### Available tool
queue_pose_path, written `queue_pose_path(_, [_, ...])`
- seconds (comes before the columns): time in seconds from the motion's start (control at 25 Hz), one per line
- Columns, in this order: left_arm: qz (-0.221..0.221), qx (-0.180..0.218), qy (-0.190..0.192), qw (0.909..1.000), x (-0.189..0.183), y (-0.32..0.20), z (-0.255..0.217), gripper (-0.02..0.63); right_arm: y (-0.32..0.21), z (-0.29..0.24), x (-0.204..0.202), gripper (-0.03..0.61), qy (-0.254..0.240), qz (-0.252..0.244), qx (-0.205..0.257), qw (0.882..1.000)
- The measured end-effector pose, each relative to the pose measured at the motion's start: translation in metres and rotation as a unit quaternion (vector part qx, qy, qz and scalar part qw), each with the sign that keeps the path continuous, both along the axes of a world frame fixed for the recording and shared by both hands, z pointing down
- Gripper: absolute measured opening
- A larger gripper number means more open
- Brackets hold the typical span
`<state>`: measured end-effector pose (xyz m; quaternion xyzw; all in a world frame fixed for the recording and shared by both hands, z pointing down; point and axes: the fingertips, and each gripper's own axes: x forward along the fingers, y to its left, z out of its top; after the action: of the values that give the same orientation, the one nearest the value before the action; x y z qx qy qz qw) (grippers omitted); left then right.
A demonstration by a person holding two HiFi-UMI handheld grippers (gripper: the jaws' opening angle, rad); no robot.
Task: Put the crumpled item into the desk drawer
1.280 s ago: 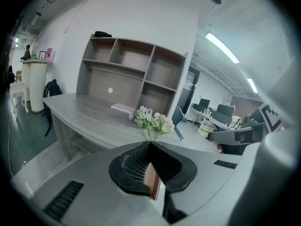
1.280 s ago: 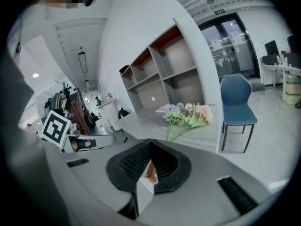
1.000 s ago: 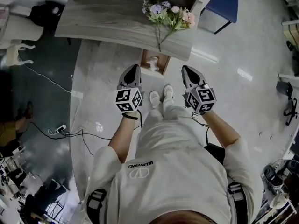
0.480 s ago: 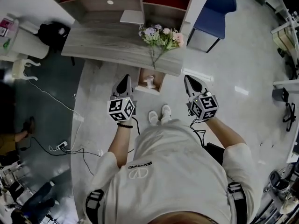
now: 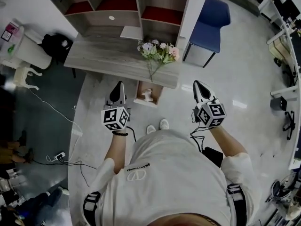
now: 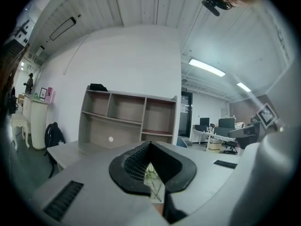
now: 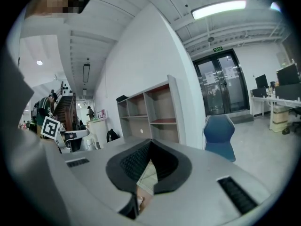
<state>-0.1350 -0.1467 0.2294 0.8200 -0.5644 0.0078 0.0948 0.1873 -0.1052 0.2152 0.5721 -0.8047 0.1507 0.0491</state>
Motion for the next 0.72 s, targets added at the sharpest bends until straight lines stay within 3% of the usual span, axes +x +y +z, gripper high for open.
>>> queue_pose_path(0.28, [-0.02,0.041,0.002,0.9989,-0.02,0.005,-0.037,0.003,-0.004,-0.032,0.032,-0.002,-0.012,0.037,0.029,0.999])
queue_pose_path(0.72, [-0.013,0.074,0.011,0.9971,-0.022,0.008,-0.067,0.002,-0.01,-0.049,0.031,-0.002,-0.044,0.049,0.052,0.996])
